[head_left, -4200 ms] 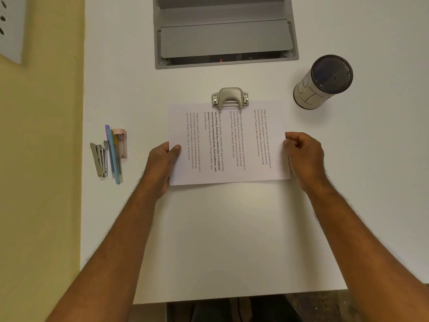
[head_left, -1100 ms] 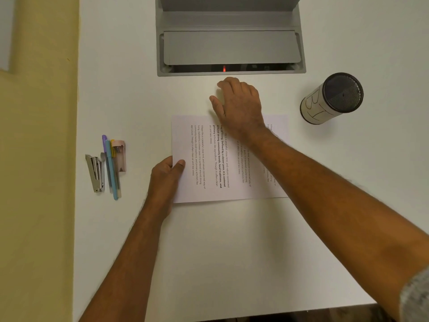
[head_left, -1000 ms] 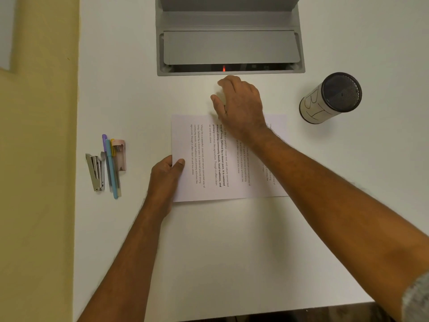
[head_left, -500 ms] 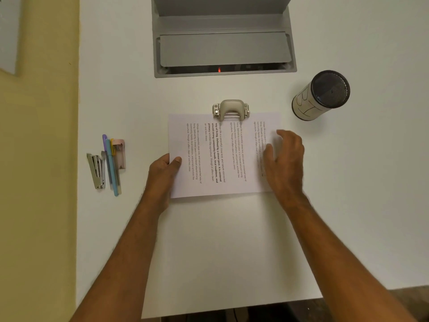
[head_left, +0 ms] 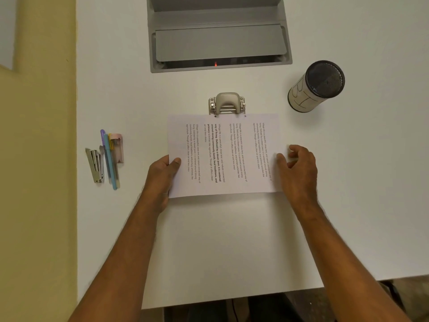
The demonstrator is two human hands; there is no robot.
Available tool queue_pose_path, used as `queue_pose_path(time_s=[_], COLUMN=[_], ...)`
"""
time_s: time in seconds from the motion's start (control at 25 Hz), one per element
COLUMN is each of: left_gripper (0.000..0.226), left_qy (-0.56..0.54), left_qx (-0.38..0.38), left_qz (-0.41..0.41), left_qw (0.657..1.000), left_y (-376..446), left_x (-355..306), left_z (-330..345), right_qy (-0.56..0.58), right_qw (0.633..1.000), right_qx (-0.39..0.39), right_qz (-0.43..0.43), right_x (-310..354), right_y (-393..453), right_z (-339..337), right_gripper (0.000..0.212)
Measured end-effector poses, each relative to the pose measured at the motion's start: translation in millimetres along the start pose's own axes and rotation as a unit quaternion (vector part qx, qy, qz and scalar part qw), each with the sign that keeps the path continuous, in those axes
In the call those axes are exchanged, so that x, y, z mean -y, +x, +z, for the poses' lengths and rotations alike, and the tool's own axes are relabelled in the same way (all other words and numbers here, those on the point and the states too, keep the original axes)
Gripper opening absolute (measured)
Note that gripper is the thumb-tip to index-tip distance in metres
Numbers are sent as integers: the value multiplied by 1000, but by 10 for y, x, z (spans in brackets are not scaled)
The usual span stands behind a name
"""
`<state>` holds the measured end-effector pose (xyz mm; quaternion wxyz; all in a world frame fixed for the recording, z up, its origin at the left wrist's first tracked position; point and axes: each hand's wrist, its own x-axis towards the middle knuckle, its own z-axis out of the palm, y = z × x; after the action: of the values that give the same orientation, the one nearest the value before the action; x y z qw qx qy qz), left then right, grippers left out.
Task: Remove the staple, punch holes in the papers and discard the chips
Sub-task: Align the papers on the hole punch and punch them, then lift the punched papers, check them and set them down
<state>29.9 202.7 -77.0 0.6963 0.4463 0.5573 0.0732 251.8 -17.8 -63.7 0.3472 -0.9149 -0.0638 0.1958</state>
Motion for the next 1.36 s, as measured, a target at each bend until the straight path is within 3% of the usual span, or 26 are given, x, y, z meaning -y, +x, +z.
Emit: queue_pose_path(time_s=[0.24,0.4,0.52,0.72,0.84,0.96,1.2,1.36], left_gripper=[18,18,18,17,20,21,24,24], left_qy=[-2,-3,-15,-50,-88,-130,-207,-241], left_qx=[-1,-7,-10,-31,-48,-64,-114,-88], left_qz=[-1,-4,-2,3,-1,-9,-10,-29], left_qw=[1000,1000,1000,998,995,989,972,966], left_y=[-109,-182,-235,-367,-490,-643,-959,-1109], left_x=[71,112,149,245,364,523,830,942], left_z=[14,19,33,111,235,415,796,823], right_qy=[102,237,336,539,567,568,515,477], right_qw=[991,958,916,786,759,757,795,821], right_qx=[-5,36,55,91,113,116,64,74], right_qz=[87,160,213,288,299,302,316,306], right_x=[-163,-241,-283,-279,-188,-83,-63,-191], right_y=[-96,-196,-297,-558,-802,-1023,-1192,-1141], right_z=[-75,-128,-157,-77,87,252,443,339], right_gripper=[35,33,32,41,34,32,28,21])
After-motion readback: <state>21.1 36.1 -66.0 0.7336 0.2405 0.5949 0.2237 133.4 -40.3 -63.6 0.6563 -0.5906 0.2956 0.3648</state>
